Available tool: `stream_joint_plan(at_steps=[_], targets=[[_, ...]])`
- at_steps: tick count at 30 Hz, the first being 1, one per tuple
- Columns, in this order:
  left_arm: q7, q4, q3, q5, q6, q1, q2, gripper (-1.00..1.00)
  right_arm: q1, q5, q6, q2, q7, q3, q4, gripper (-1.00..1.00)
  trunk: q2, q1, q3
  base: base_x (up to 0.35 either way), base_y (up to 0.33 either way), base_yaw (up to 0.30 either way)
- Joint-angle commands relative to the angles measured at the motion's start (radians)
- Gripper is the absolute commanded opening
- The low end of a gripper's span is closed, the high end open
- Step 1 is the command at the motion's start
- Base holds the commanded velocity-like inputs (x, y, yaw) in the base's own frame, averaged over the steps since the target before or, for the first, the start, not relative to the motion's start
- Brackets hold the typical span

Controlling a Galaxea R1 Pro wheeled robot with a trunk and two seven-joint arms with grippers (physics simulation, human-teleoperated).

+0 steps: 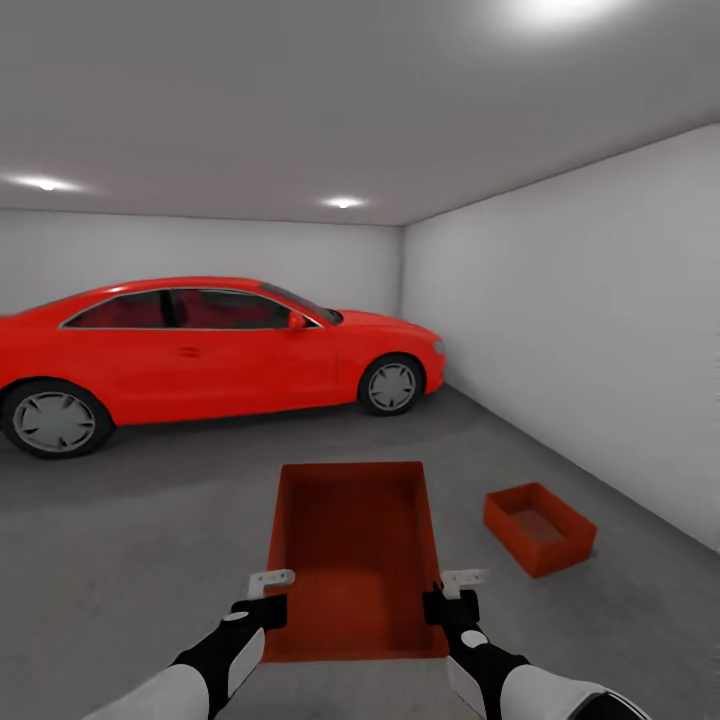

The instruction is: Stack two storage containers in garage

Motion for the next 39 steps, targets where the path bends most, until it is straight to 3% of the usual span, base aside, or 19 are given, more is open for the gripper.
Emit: stream_joint_plan(at_steps=[1,39], targets=[[0.010,-0.005,0.013,-0.008,0.004,0.001,0.008,-1.00,-0.001,0.008,0.003,0.001,0.001,-0.060,-0.001,-1.00,0.000,0.001,0.000,0.319,0.182,-0.284],[0.009,-0.005,0.013,-0.011,0.004,0.001,0.008,-1.00,-0.001,0.008,0.003,0.001,0.001,-0.060,-0.001,-1.00,0.000,0.001,0.000,0.311,0.196,-0.284]])
